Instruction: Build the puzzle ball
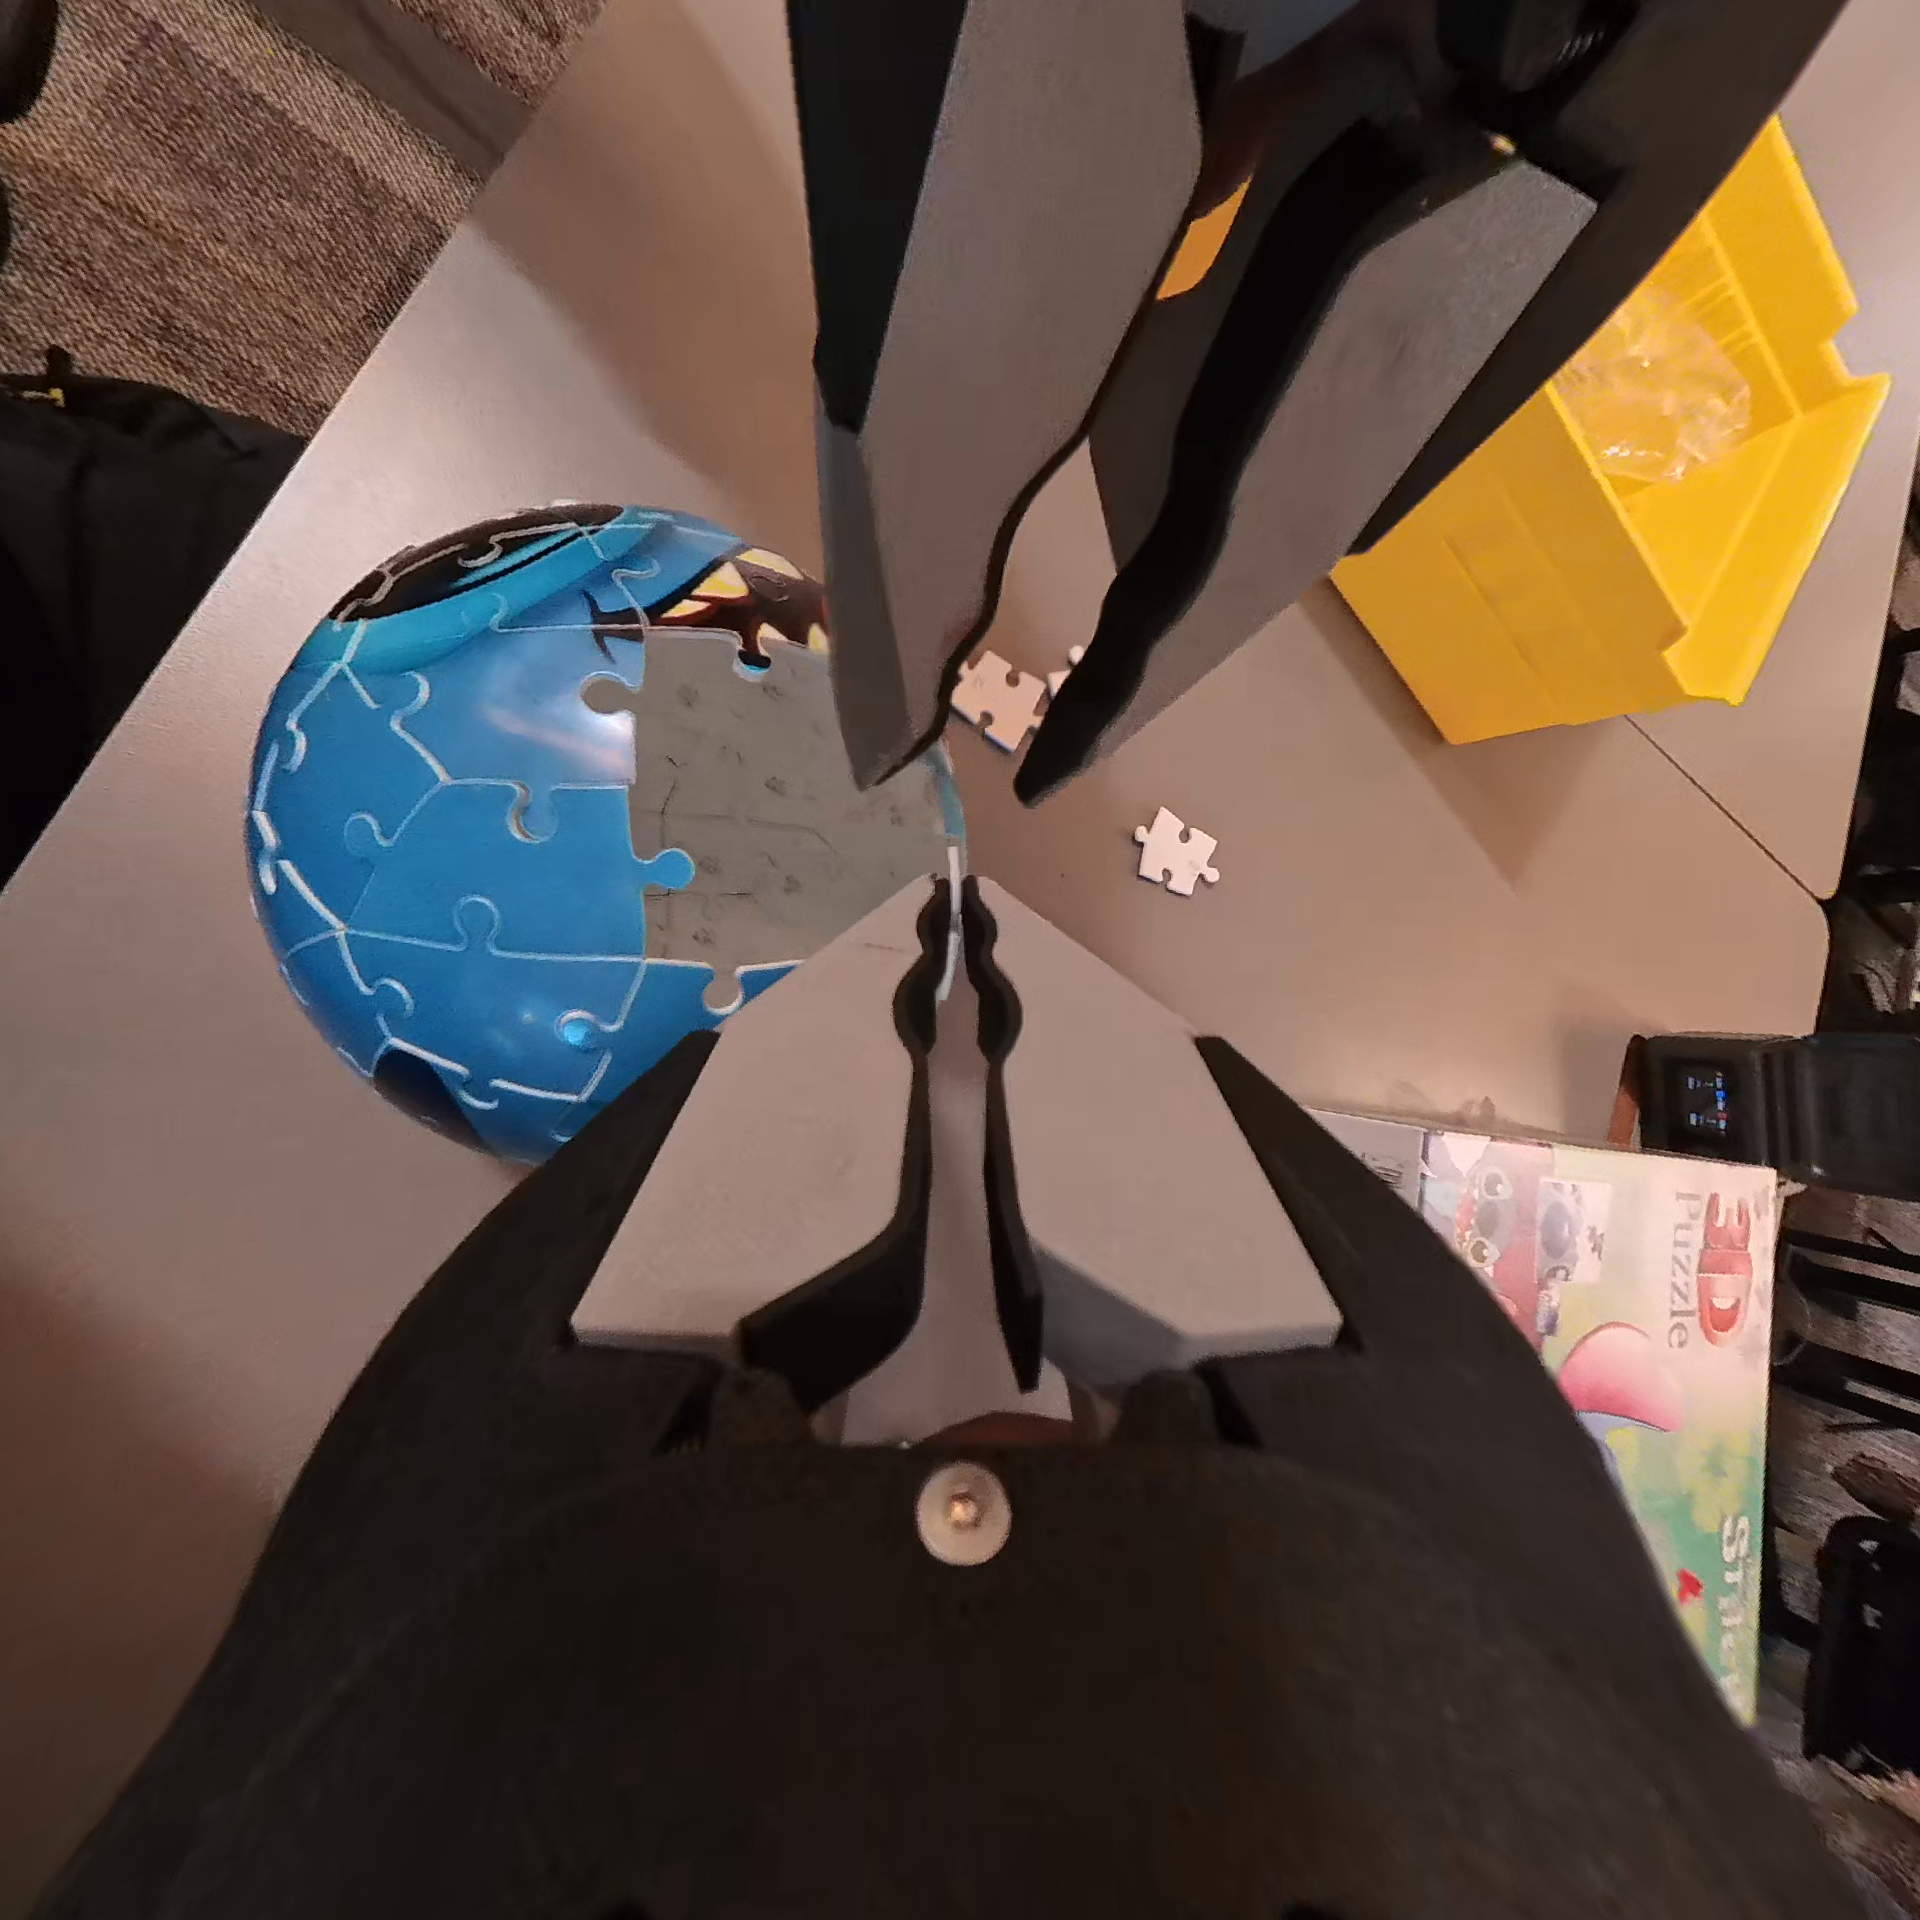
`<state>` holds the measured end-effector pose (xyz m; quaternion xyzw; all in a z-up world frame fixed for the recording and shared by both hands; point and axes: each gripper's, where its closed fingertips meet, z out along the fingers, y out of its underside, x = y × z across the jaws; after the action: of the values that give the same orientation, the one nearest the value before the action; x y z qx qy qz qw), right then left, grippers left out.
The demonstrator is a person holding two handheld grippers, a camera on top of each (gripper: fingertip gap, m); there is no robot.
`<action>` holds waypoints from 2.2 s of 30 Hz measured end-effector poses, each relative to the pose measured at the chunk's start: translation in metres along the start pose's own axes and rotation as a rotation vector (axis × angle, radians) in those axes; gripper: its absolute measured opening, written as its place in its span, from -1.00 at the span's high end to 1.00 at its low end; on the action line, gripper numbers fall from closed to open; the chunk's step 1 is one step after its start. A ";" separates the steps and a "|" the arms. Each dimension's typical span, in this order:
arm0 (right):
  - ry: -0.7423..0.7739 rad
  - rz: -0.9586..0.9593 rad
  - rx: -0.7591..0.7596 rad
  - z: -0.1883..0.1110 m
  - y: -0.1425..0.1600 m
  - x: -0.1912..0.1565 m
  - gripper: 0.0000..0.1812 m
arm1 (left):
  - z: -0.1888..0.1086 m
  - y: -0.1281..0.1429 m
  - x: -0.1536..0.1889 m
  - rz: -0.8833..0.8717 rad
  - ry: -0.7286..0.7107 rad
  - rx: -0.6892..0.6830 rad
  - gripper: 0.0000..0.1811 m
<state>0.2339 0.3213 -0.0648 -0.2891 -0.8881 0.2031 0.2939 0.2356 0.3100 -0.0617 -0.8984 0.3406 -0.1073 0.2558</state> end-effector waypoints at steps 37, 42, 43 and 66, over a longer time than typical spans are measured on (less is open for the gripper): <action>0.038 -0.031 0.033 0.000 -0.003 0.001 1.00 | 0.013 0.000 -0.008 0.037 -0.218 -0.151 0.93; 0.037 -0.038 0.053 -0.001 -0.003 0.001 1.00 | 0.013 0.000 -0.008 0.038 -0.224 -0.148 0.94; 0.034 -0.039 0.061 -0.001 -0.003 0.000 1.00 | 0.013 0.000 -0.008 0.041 -0.224 -0.147 0.94; 0.024 -0.057 0.085 -0.005 0.003 0.000 1.00 | 0.018 -0.005 -0.008 0.062 -0.229 -0.129 0.92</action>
<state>0.2383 0.3243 -0.0621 -0.2534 -0.8830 0.2288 0.3222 0.2386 0.3253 -0.0743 -0.9083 0.3431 0.0262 0.2381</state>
